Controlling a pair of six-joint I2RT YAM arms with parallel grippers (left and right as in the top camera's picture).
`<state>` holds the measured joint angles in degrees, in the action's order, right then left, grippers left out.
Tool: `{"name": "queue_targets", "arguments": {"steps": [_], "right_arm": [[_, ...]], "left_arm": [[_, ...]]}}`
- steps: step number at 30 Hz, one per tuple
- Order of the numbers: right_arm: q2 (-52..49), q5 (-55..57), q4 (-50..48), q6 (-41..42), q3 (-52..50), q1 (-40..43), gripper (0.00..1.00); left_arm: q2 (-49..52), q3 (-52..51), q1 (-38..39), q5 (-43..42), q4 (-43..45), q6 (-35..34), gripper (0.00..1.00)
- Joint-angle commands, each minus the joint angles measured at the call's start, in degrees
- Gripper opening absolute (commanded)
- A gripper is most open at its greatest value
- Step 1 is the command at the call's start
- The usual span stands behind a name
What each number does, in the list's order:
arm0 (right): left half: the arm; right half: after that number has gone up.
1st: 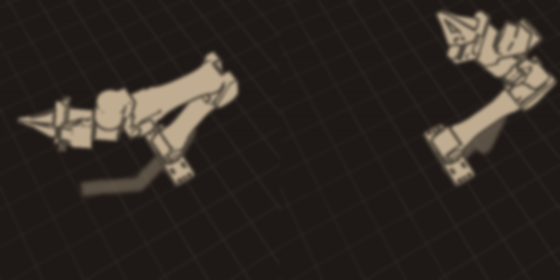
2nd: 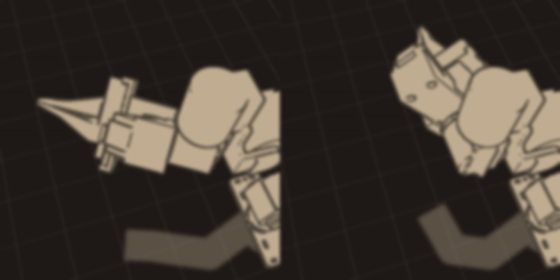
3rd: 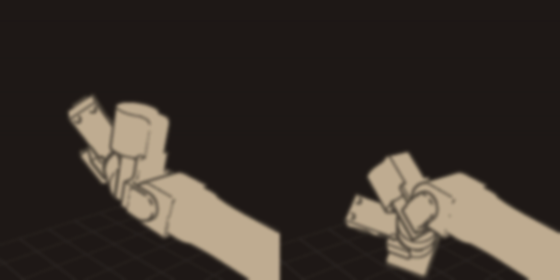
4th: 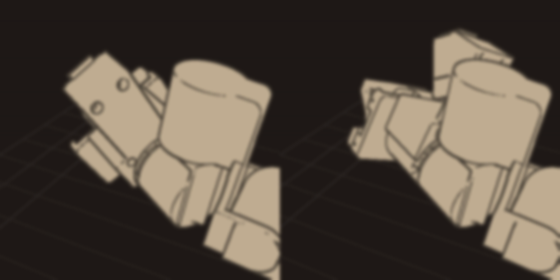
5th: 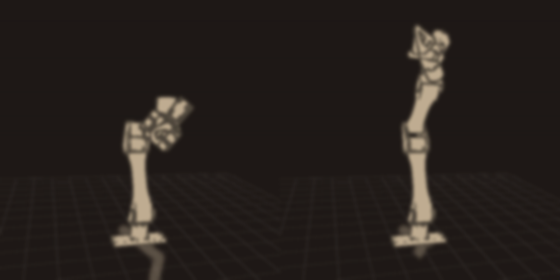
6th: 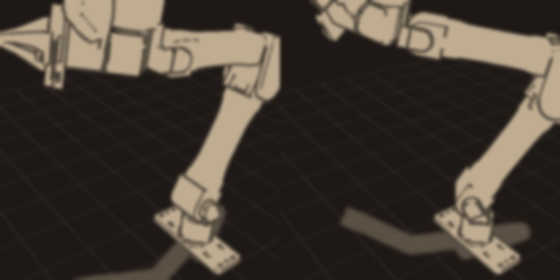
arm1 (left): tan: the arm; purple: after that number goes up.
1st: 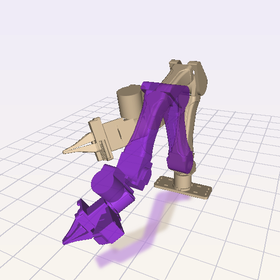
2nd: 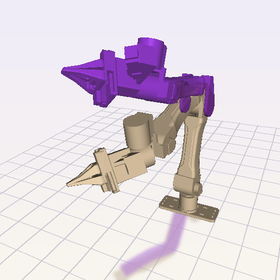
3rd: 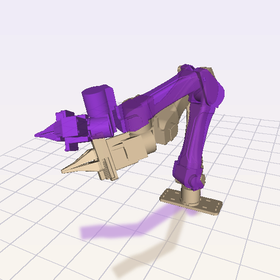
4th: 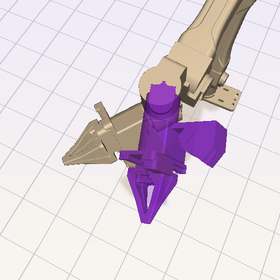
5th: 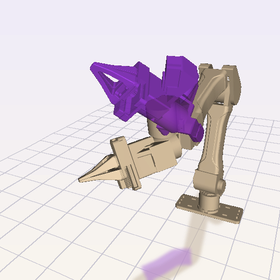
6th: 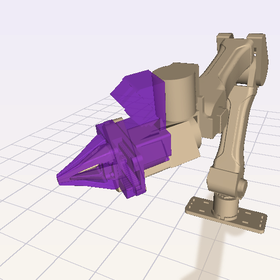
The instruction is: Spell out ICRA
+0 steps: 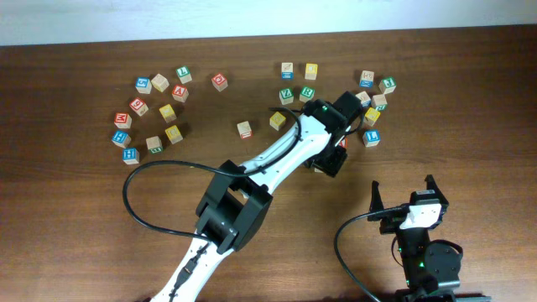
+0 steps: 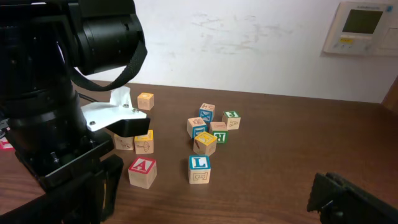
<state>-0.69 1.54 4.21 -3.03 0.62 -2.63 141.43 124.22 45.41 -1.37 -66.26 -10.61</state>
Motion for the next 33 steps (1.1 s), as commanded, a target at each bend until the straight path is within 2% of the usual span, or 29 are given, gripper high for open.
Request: {"name": "queue_targets", "arguments": {"steps": [1,2,7,10,12,15,16,21,24,31,33], "right_arm": [[0.28,0.66,0.35,0.04,-0.31,0.46,0.98],[0.28,0.66,0.35,0.04,-0.31,0.46,0.98],[0.28,0.66,0.35,0.04,-0.31,0.46,0.98],[0.28,0.66,0.33,0.07,-0.31,0.46,0.98],[0.28,0.66,0.35,0.04,-0.31,0.46,0.98],[0.28,0.66,0.35,0.04,-0.31,0.46,0.98],[0.28,0.66,0.33,0.07,-0.31,0.46,0.98],[0.28,0.66,0.35,0.04,-0.31,0.46,0.98],[0.28,0.66,0.35,0.04,-0.31,0.46,0.99],[0.28,0.66,0.35,0.04,-0.31,0.46,0.99],[0.28,0.66,0.35,0.04,-0.31,0.46,0.99]], "left_arm": [[-0.87,-0.50,-0.13,1.40,0.76,-4.48,0.60],[-0.87,-0.50,-0.11,1.40,0.92,-5.25,0.53],[-0.87,-1.90,0.24,1.38,0.79,-11.52,0.40],[-0.87,-1.99,0.24,1.38,0.70,-12.33,0.40],[-0.87,-1.99,0.24,1.40,0.68,-12.31,0.34],[-0.87,-1.99,0.17,1.44,0.90,-12.28,0.32],[-0.87,-1.99,0.17,1.44,0.94,-12.28,0.27],[-0.98,-1.99,0.17,1.81,-0.26,-12.28,0.29],[-1.46,-1.92,0.17,1.86,-3.19,-12.96,0.26],[-2.01,-1.92,-2.97,2.89,-13.70,-23.45,0.25],[-2.01,-1.92,-4.09,2.93,-15.87,-24.35,0.23]]}}
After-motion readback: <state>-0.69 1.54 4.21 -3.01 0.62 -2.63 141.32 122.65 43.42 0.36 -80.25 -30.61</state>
